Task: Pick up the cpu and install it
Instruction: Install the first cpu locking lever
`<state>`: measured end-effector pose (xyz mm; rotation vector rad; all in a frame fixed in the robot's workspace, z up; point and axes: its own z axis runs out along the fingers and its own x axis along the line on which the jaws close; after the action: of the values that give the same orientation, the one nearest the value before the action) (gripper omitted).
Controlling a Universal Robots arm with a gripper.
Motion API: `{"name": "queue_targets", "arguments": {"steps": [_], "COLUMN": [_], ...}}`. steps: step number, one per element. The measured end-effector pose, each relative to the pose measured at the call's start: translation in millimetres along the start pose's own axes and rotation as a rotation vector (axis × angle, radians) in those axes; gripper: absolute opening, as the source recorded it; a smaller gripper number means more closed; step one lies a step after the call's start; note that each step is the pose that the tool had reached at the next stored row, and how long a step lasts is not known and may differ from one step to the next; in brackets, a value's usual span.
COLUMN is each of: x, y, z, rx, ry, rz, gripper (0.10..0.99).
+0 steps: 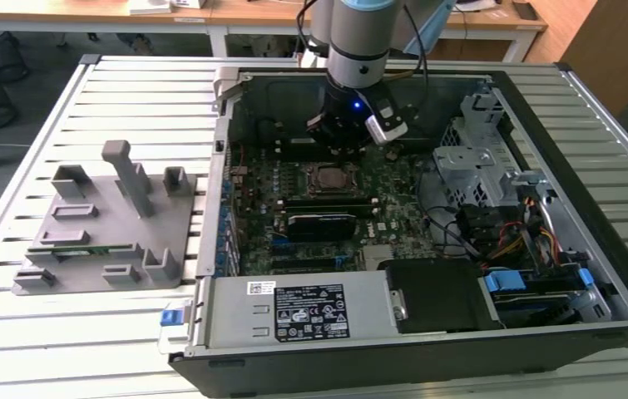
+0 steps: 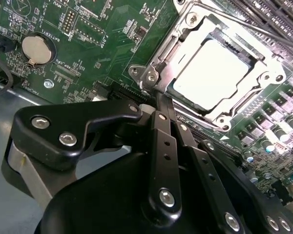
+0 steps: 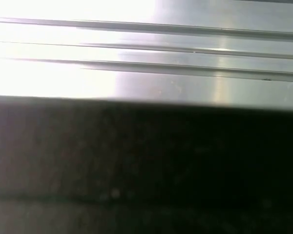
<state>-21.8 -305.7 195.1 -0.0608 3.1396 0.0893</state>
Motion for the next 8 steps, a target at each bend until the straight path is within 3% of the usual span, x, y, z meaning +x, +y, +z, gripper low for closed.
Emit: {"name": "queue_targets", "arguments": {"steps": [8], "x": [0.0], "y": [0.4], "z": [-8.4], "rx": [0.0], "ry": [0.0004], "rz": [-0.001], "gripper": [0.106]}}
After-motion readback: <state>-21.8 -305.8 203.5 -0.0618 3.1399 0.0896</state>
